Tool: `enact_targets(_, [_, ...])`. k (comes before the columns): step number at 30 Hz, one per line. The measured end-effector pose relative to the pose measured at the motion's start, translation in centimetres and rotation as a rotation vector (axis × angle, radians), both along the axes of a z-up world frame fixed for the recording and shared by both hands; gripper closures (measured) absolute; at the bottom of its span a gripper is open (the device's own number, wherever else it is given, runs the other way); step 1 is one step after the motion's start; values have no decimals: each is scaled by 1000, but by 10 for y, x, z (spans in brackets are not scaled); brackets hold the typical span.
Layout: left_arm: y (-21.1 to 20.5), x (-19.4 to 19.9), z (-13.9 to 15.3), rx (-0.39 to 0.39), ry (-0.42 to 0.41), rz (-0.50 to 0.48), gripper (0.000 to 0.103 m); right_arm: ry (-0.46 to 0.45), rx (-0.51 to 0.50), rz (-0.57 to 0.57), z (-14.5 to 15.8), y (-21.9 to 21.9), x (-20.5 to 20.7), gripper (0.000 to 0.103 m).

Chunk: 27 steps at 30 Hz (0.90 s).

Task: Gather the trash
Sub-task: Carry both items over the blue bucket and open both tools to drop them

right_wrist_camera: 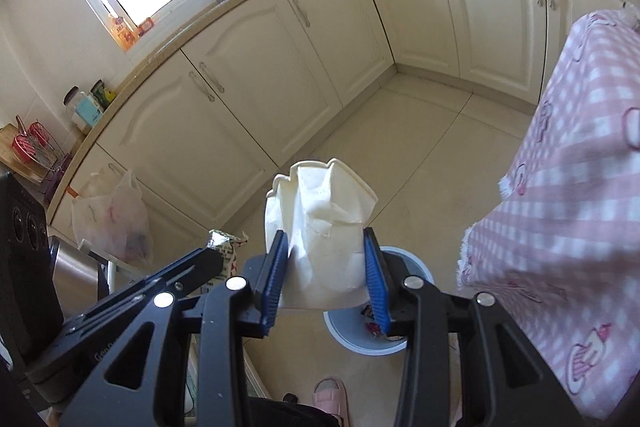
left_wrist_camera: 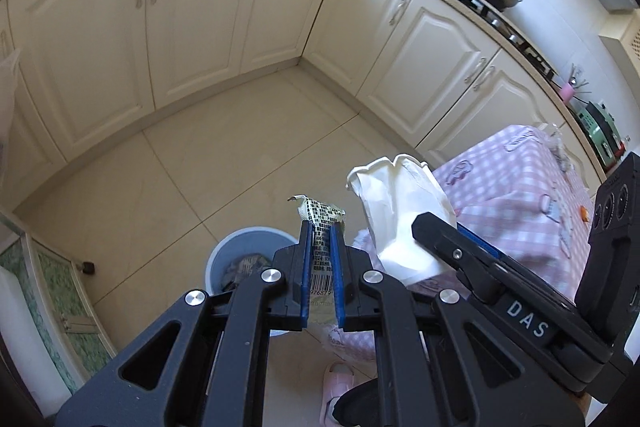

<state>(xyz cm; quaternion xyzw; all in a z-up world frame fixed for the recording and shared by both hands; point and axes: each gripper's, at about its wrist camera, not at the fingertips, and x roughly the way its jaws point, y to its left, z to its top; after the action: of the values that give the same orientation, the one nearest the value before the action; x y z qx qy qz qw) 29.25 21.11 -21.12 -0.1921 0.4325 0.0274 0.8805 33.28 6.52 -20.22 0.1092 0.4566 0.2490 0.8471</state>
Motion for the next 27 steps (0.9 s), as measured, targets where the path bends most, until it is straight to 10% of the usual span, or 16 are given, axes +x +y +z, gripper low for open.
enact_targets(27, [-2,30,-22,6,56,-37,95,-52,-97,-66,-16,-11,10,56])
